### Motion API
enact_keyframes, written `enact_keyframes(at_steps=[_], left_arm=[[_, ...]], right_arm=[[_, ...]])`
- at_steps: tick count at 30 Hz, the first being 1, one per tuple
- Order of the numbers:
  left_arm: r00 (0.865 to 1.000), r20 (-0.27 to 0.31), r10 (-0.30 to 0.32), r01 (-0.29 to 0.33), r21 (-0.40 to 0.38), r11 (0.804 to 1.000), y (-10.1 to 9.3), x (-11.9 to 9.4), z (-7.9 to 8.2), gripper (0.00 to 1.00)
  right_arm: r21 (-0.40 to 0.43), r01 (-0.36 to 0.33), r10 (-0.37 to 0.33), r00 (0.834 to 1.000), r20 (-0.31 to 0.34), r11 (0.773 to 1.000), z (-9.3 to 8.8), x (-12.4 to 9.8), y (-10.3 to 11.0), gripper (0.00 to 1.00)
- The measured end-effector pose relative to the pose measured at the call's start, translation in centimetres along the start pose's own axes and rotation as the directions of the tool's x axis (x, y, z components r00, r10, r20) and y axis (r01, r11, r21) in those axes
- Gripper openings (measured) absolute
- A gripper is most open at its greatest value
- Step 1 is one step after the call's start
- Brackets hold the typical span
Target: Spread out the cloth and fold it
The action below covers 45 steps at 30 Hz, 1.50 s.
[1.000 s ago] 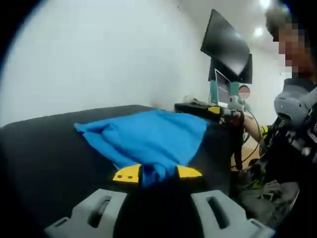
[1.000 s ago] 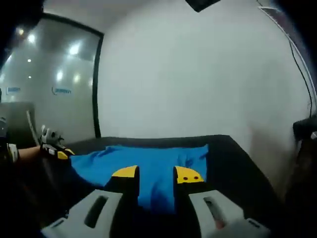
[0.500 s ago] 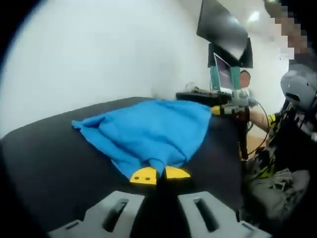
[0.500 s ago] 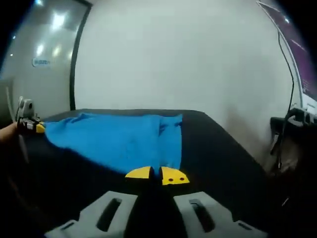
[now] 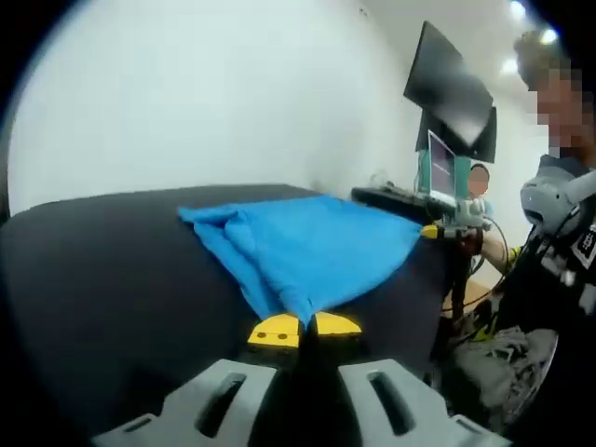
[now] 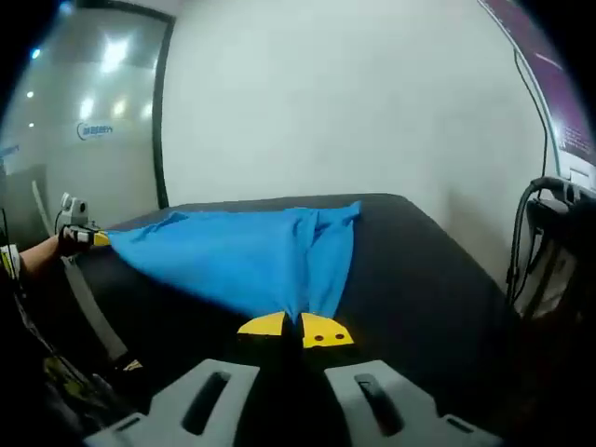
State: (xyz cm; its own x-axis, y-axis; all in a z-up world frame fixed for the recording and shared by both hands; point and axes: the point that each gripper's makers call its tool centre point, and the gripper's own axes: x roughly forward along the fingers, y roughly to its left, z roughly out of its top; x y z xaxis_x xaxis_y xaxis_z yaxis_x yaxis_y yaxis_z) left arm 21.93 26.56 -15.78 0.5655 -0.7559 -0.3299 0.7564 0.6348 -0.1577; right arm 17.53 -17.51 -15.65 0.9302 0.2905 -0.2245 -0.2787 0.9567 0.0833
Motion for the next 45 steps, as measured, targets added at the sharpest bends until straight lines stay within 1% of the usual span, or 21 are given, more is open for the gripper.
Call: enact_keyframes(at_steps=[2,3,5,6,8,10,12,13,15,16,18,20,23,26,30,32,35,36,40,43,45], left_arm=[[1.0,-0.019,-0.019,0.019,0.025,1.0,-0.4,-0.5,0.2,0.09],[0.999,0.017,-0.028,0.028,0.022,0.999,-0.4,-0.9,1.0,0.14],[0.986,0.162,-0.032,0.04,-0.044,0.998,0.3,-2.3,4.1,0.23],[0.971,0.238,-0.018,0.038,-0.081,0.996,1.0,-3.2,5.9,0.23],[0.917,0.391,0.074,0.001,-0.189,0.982,3.7,-4.5,9.8,0.22],[0.868,0.455,0.197,-0.088,-0.251,0.964,6.4,-4.1,12.9,0.22],[0.844,0.48,0.239,-0.114,-0.275,0.955,7.3,-2.6,14.8,0.22],[0.847,0.476,0.234,-0.105,-0.282,0.954,7.3,-1.5,15.4,0.22],[0.86,0.459,0.223,-0.09,-0.294,0.952,7.6,1.1,16.3,0.22],[0.87,0.441,0.22,-0.089,-0.297,0.951,7.7,2.5,16.6,0.22],[0.907,0.348,0.238,-0.143,-0.278,0.95,8.9,5.3,15.9,0.22],[0.932,0.269,0.243,-0.169,-0.271,0.948,9.7,7.8,14.8,0.22],[0.956,0.139,0.258,-0.222,-0.231,0.947,10.7,11.0,12.4,0.23],[0.965,0.071,0.251,-0.231,-0.218,0.948,11.0,13.2,10.8,0.23],[0.97,0.025,0.241,-0.222,-0.307,0.925,11.5,15.4,9.4,0.24],[0.974,0.018,0.227,-0.204,-0.372,0.906,11.5,15.9,8.9,0.24],[0.969,0.034,0.244,-0.214,-0.375,0.902,12.0,16.1,8.8,0.23],[0.967,0.031,0.253,-0.224,-0.374,0.9,12.2,16.1,8.8,0.23],[0.963,0.026,0.268,-0.245,-0.324,0.914,12.0,16.4,8.9,0.24],[0.961,0.023,0.274,-0.257,-0.288,0.923,12.3,17.0,8.8,0.26],[0.961,0.007,0.278,-0.265,-0.278,0.923,12.4,17.4,8.4,0.26]], right_arm=[[-0.062,-0.016,0.018,1.0,0.023,0.998,1.5,-0.5,0.9,0.08],[-0.101,-0.018,0.024,0.998,0.058,0.995,2.8,-0.9,1.2,0.15],[-0.169,-0.016,0.045,0.984,0.171,0.985,6.1,-1.8,2.0,0.2],[-0.198,-0.01,0.054,0.975,0.215,0.98,7.7,-2.2,2.3,0.19],[-0.245,0.01,0.061,0.957,0.283,0.97,10.7,-1.9,2.5,0.18],[-0.235,0.031,0.047,0.947,0.318,0.971,13.1,-0.3,2.0,0.18],[-0.208,0.018,0.06,0.93,0.362,0.978,15.8,1.7,1.8,0.17],[-0.203,-0.004,0.082,0.923,0.377,0.979,16.9,2.9,1.9,0.17],[-0.251,-0.067,0.142,0.945,0.296,0.966,17.0,6.0,2.1,0.18],[-0.223,-0.069,0.127,0.958,0.257,0.972,16.9,7.8,1.5,0.19],[-0.177,-0.065,0.108,0.964,0.243,0.982,17.0,10.9,0.4,0.18],[-0.139,-0.053,0.079,0.979,0.186,0.989,16.0,12.9,-0.7,0.18],[-0.154,-0.035,0.058,0.988,0.146,0.987,14.8,15.9,-2.1,0.18],[-0.14,-0.067,0.069,0.998,0.013,0.988,11.2,18.6,-3.1,0.18],[-0.19,-0.065,0.038,0.989,-0.14,0.98,6.8,21.3,-5.3,0.18],[-0.127,-0.048,0.03,0.989,-0.144,0.991,6.2,22.0,-6.1,0.19],[-0.022,-0.059,0.057,0.996,-0.075,0.998,6.9,21.8,-5.0,0.19],[-0.033,-0.061,0.058,0.996,-0.072,0.998,7.0,21.9,-5.1,0.19],[-0.06,-0.109,0.103,0.99,-0.092,0.992,6.5,22.8,-4.9,0.19],[0.042,-0.121,0.125,0.988,-0.094,0.992,5.8,23.5,-5.0,0.19],[0.043,-0.116,0.119,0.99,-0.077,0.992,6.1,23.6,-5.2,0.17]])
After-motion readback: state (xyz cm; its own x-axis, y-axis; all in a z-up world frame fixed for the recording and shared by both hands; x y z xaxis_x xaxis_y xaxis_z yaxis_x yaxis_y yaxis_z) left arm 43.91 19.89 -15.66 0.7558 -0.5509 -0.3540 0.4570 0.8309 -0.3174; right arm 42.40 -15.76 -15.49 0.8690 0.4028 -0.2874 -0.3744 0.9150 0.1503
